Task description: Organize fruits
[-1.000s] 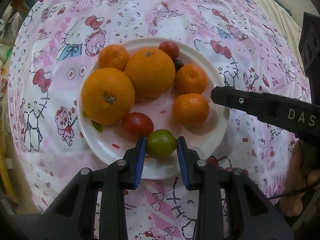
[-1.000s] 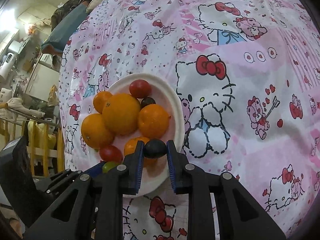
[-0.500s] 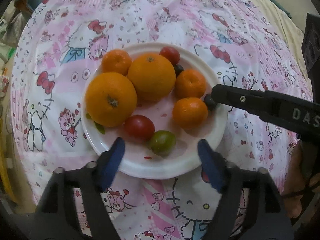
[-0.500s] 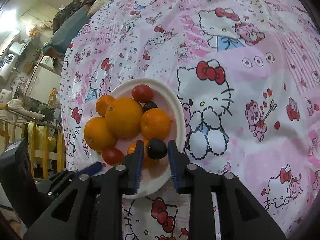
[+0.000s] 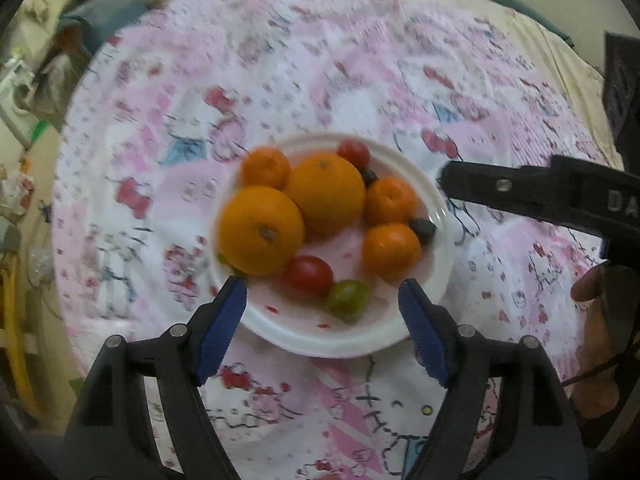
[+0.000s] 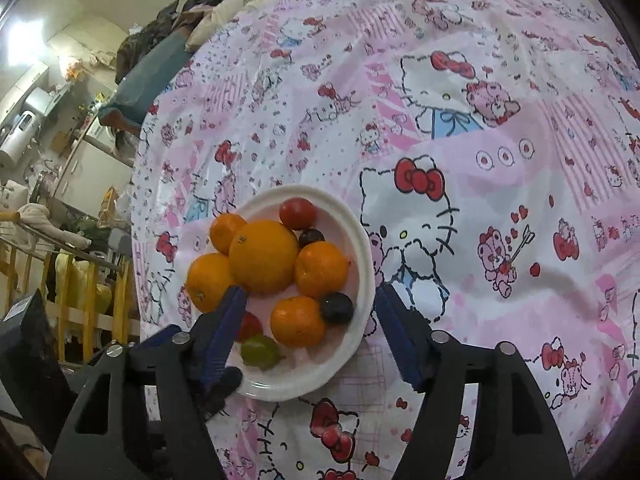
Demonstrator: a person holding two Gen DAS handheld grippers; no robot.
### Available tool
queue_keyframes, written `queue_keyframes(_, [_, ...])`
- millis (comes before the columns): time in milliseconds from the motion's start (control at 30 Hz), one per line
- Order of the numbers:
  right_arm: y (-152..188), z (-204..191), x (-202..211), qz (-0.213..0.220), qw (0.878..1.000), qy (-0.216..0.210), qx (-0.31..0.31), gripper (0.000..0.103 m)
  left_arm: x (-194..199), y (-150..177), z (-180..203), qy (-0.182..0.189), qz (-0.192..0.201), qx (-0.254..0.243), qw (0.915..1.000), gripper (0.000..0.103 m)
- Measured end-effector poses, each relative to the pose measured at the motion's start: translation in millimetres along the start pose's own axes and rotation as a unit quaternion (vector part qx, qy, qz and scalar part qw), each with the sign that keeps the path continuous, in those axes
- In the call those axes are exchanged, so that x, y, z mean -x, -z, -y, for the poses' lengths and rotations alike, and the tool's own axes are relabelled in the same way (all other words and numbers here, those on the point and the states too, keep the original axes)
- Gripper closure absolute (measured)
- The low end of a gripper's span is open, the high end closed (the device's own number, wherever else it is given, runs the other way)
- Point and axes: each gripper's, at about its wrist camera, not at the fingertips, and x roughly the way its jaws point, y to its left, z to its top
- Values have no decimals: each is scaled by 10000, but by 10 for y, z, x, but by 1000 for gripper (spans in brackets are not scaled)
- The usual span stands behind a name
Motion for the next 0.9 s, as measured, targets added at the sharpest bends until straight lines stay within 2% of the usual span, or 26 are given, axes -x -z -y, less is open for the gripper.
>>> queue_keyframes(167, [21, -70, 232, 341, 9994, -41, 47, 22, 235, -15, -227, -183, 474, 355, 9981, 27])
queue_keyframes(267, [74, -122, 412, 557, 9984, -64, 111, 15, 389, 4, -383, -185, 690, 562, 9959, 27])
queue_keyframes(333, [120, -167, 532, 652, 9976, -92, 194, 13, 495, 29, -481, -267, 787, 644, 9945, 26])
queue_keyframes(500, [319, -235, 735, 862, 9955, -24, 390, 13, 752, 151, -598, -443, 1062, 606, 9915, 19])
queue_keyframes(567, [414, -256, 781, 897, 9950, 17, 435, 13, 848, 219, -634, -517, 1191, 580, 9898, 11])
queue_keyframes(633, [531, -302, 838, 967, 9938, 100, 535, 12, 942, 305, -675, -540, 1315, 568, 9882, 10])
queue_keyframes(767, [750, -432, 910, 1135, 9902, 316, 745, 2, 1056, 436, -715, -516, 1407, 583, 9870, 2])
queue_keyframes(900, [968, -549, 908, 1185, 9885, 425, 840, 2, 1149, 541, -733, -487, 1494, 637, 9855, 2])
